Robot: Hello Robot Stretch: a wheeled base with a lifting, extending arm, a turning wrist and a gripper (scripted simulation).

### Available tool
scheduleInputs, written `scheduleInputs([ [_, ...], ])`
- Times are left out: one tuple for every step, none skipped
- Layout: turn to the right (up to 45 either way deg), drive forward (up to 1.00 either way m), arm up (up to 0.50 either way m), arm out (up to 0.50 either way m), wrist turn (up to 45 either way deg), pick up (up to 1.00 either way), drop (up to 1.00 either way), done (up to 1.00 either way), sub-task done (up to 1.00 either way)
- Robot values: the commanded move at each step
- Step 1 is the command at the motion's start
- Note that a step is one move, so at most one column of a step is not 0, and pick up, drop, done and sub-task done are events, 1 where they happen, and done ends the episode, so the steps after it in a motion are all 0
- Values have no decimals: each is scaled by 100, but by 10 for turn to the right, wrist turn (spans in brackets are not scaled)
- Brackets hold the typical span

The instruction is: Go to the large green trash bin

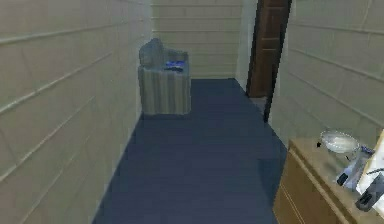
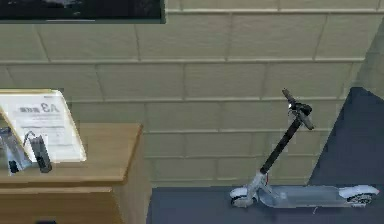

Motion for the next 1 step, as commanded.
scheduleInputs([
  [0,100,0,0,0,0,0,0,0],
])
